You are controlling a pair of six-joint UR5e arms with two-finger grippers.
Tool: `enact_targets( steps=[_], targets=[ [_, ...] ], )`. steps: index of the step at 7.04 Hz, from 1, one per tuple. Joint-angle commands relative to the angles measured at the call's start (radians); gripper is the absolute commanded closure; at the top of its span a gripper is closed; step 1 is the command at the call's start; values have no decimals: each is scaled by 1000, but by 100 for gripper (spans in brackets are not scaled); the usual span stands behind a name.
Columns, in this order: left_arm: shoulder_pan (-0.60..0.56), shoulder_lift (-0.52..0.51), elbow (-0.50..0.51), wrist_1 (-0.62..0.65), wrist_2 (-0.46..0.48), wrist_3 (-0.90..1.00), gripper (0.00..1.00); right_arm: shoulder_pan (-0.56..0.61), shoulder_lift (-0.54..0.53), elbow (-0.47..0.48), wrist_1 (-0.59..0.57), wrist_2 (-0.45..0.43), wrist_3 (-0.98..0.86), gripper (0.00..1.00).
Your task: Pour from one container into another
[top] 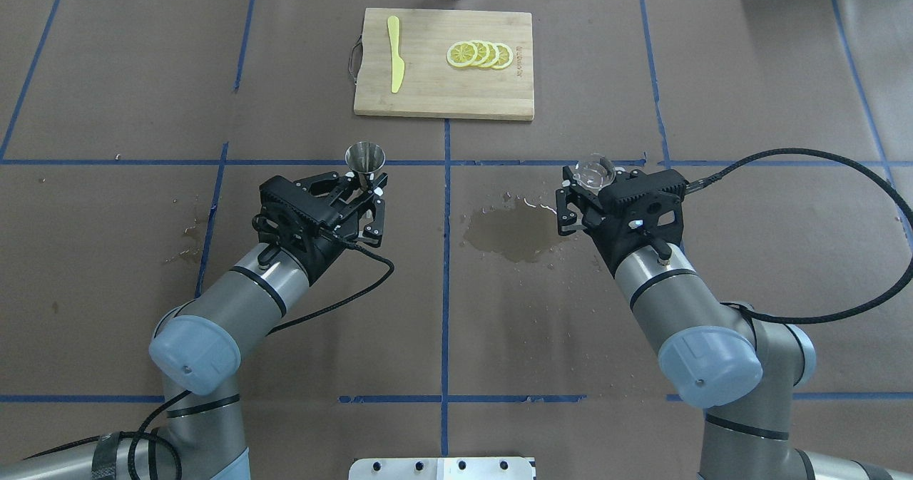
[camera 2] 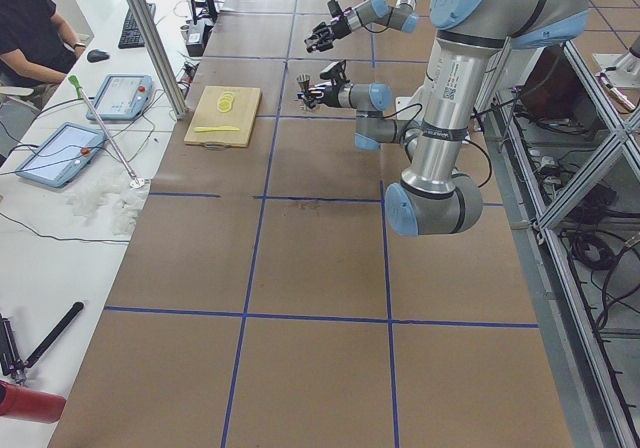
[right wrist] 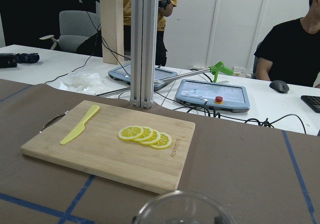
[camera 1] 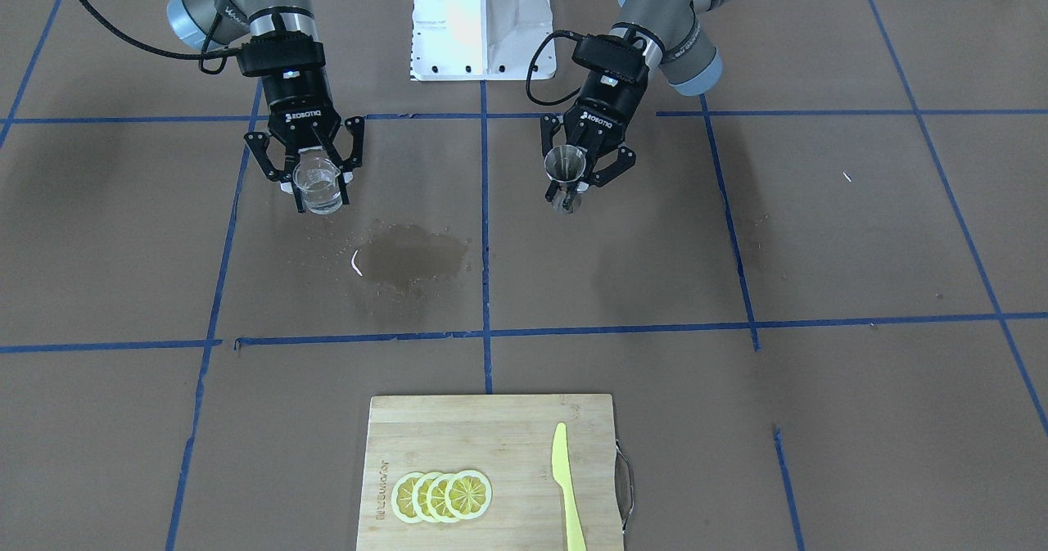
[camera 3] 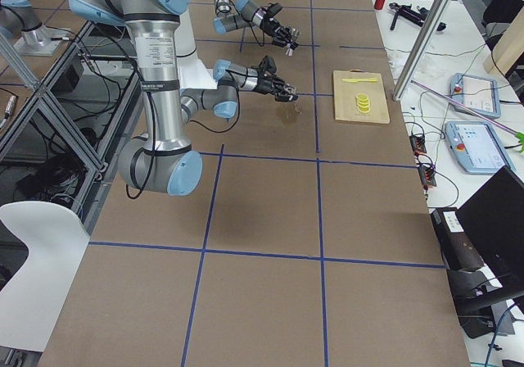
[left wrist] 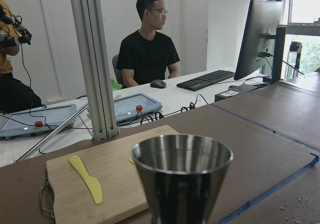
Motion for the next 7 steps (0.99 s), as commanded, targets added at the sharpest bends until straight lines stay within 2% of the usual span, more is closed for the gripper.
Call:
enact_targets(
  steps=[1,2,3,7],
  targets=[
    [24,-36,1,-15,0,-7,100,1,69,12,-79,7,-22,100],
    [26,-31,12,-12,2,5,100,1,75,16,-82,7,-25,100],
    [44,-48,64,-19,9,-4,100,-1,94,16,-84,8,-71,100],
    [73,-94,70,-12,11,-57,100,8,147,88,-163,65,-336,100]
  ],
)
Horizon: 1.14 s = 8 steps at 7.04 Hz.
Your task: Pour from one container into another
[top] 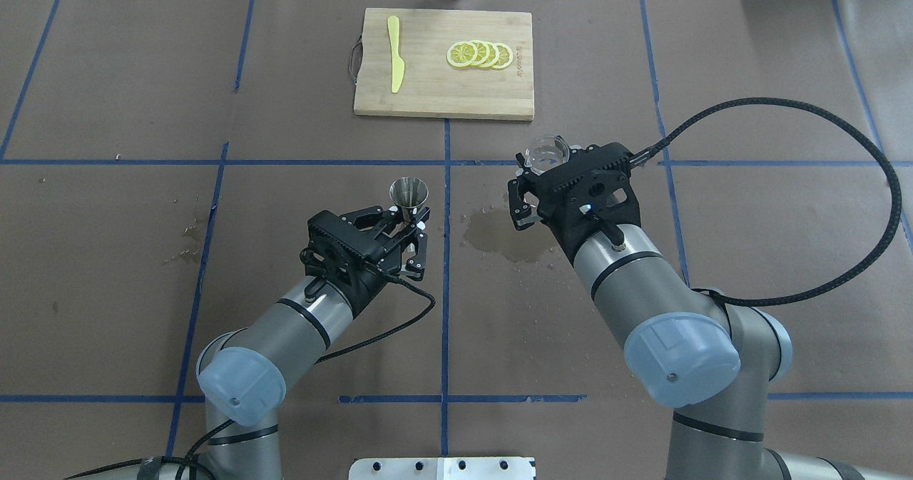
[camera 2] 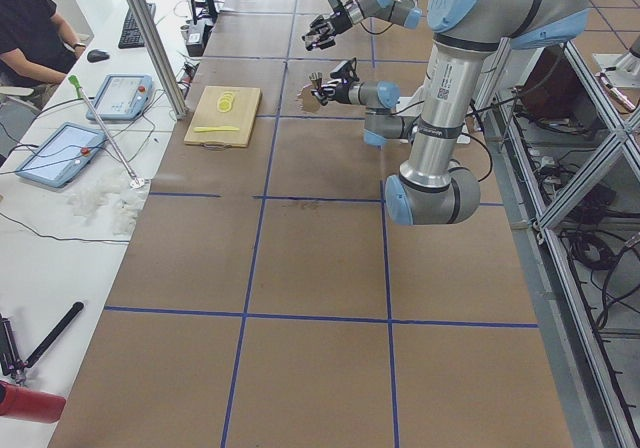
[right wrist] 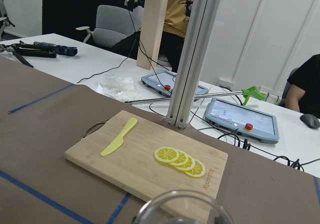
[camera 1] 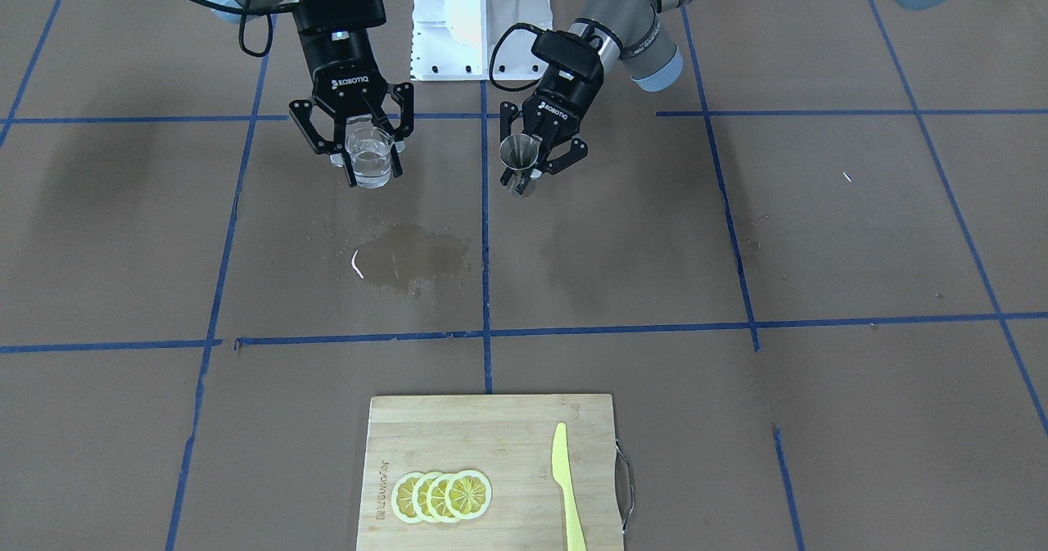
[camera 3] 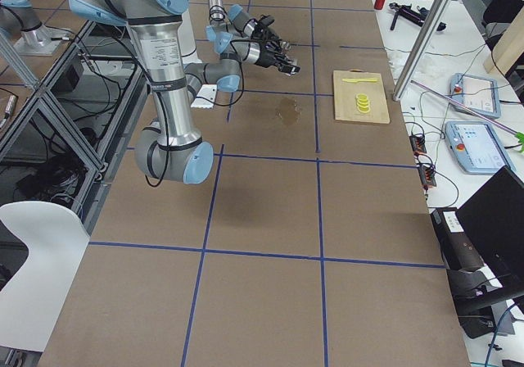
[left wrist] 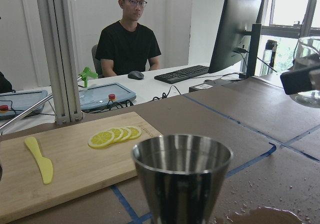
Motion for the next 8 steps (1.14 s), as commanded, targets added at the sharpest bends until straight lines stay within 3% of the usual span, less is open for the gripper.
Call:
enact_targets(
  steps=[1,4,8],
  targets=[
    [4,-31,7,7,-6,-1,100,4,58,25,-84,15,-103,100],
    [6,-86,62,12,-9,23,100,12,69,77,-154,46,-181,100],
    [4,-149,106,12,-9,36,100,10,72,79,-188,46,-214,100]
  ],
)
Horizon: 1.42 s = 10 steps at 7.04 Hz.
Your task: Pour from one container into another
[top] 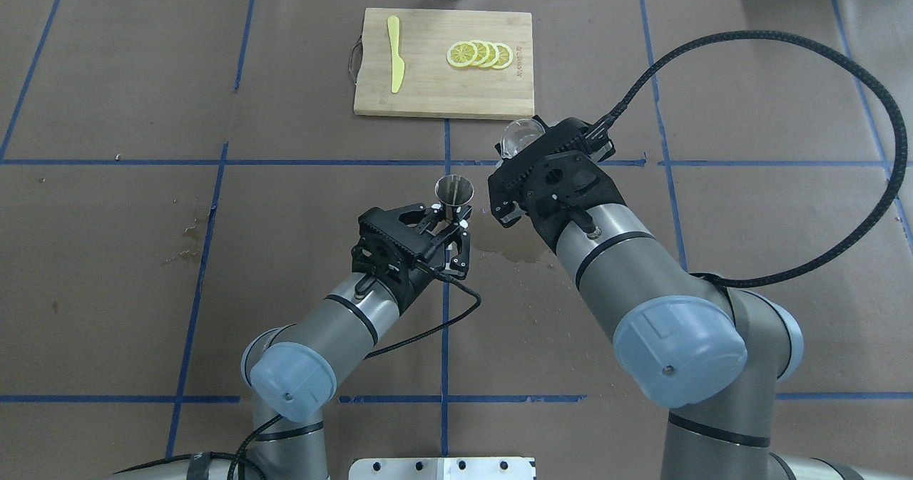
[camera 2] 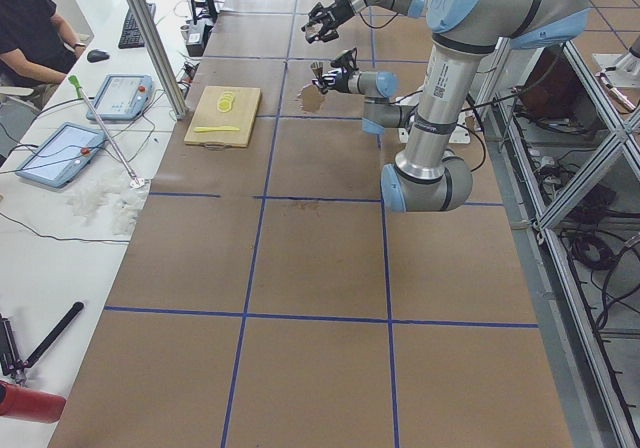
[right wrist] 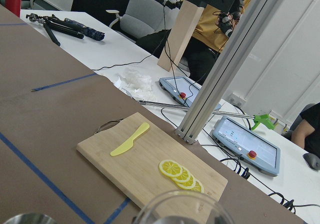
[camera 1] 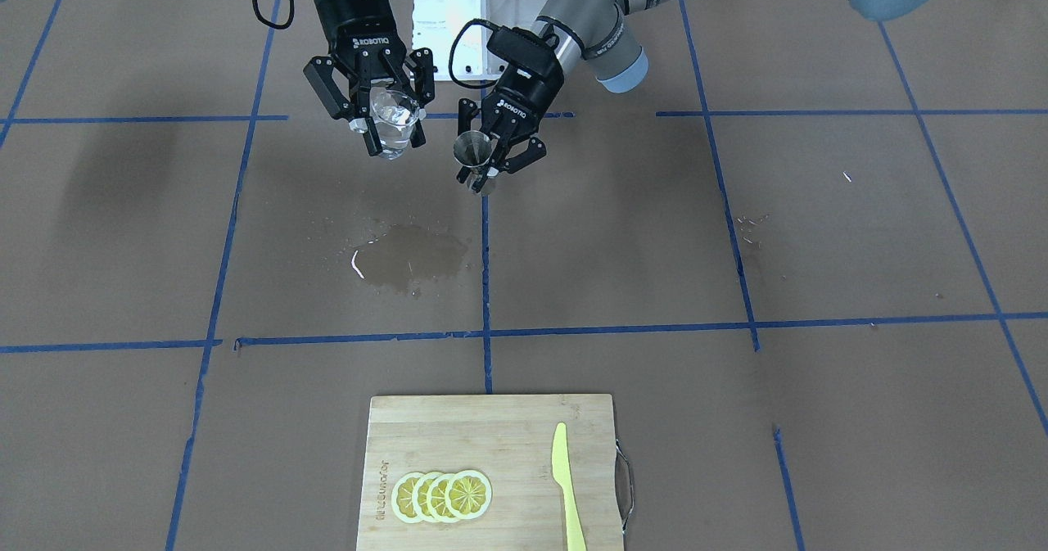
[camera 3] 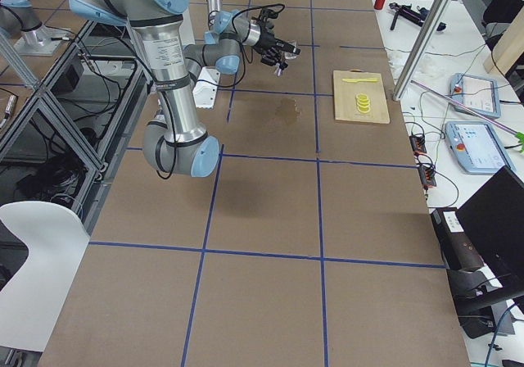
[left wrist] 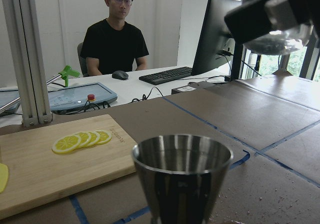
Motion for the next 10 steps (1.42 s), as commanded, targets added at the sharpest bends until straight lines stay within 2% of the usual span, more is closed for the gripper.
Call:
enact_targets(
  steps=[1,10],
  targets=[
    [0,-33,26,0,0,-1,100,-2,0,-1,-30,0,-1,100],
    [-6,-70,60,0,-2,1,100,-1,11,1,-99,-34,-75,100]
  ],
)
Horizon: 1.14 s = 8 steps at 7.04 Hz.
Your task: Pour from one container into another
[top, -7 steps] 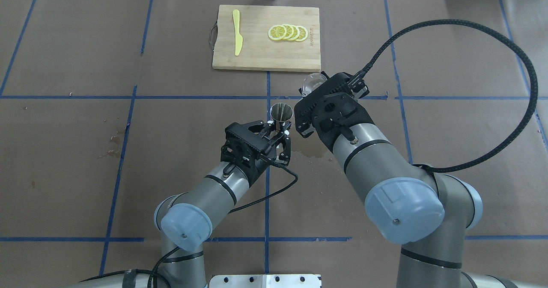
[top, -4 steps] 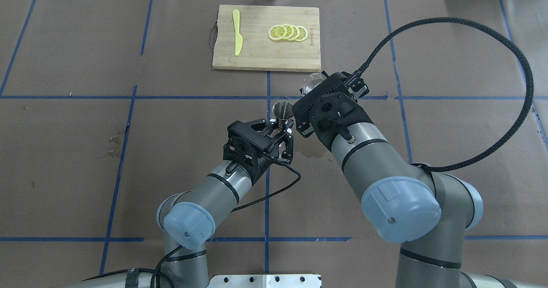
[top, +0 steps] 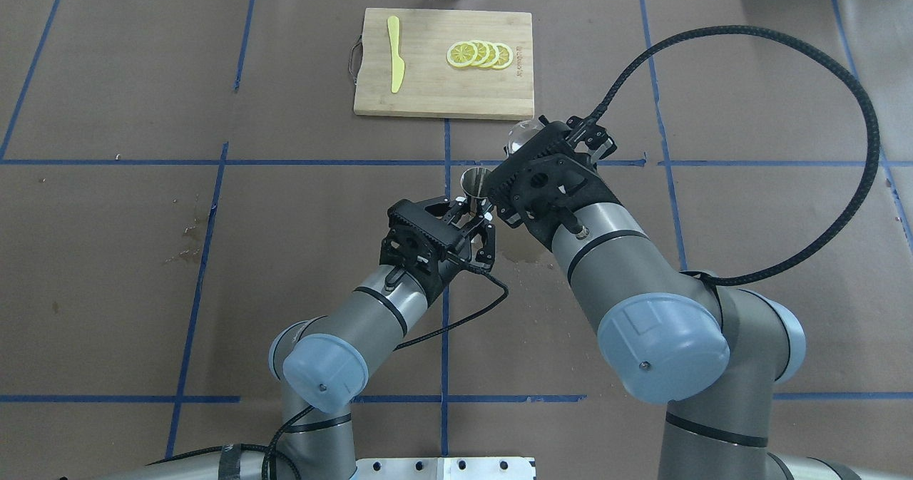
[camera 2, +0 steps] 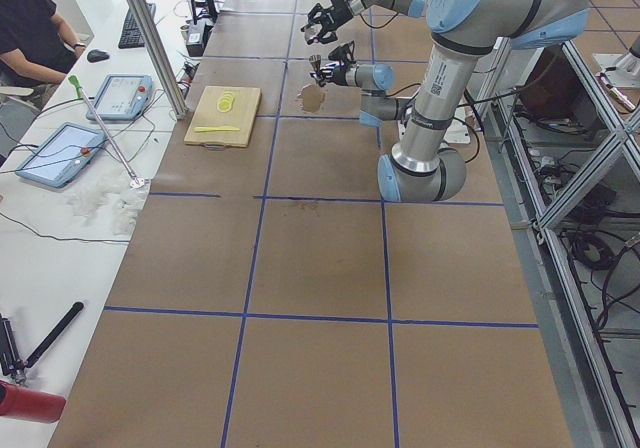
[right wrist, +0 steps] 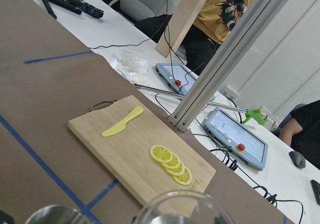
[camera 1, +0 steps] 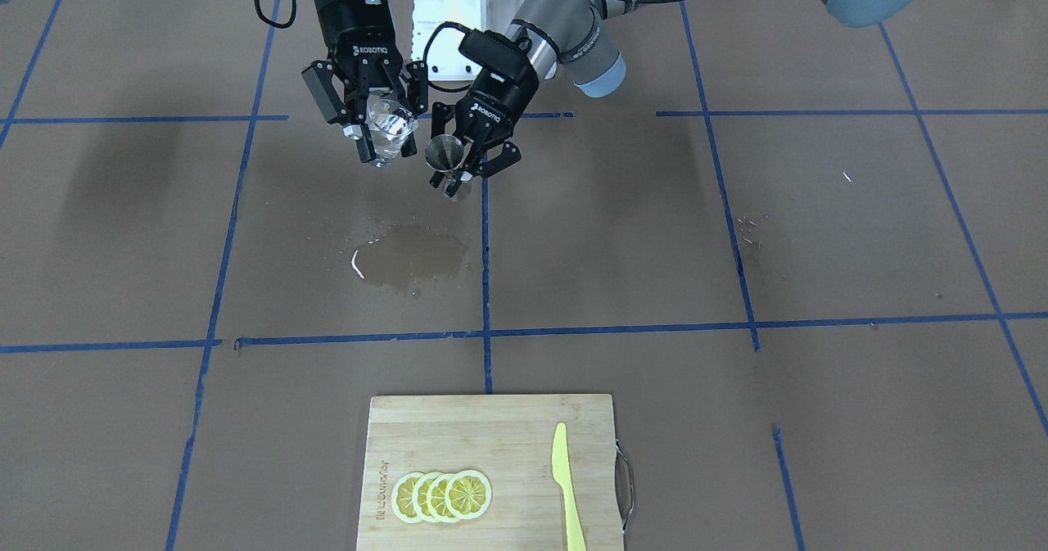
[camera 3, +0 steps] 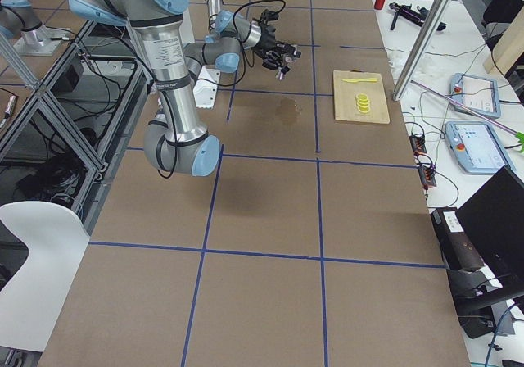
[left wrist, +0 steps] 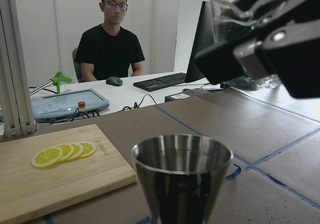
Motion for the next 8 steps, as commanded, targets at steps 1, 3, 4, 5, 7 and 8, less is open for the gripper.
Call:
enact_targets(
  steps=[1,3,4,5,7,8],
  targets=[
    [0,-8,2,0,-8,0,100,1,0,-2,-5,-11,-19,100],
    [-6,-14,5,0,-8,0,100,1,0,-1,-5,-11,-33,100],
    [-14,-16,20,0,-14,0,100,1,0,-1,-5,-11,-44,100],
    [-21,-19,20,0,-26,0,100,1,0,-2,-5,-11,-56,100],
    [-22,-31,43,0,-28,0,100,10,0,-1,-5,-11,-83,100],
    [-22,-36,45,2,-28,0,100,16,0,-1,-5,-11,-102,100]
  ],
)
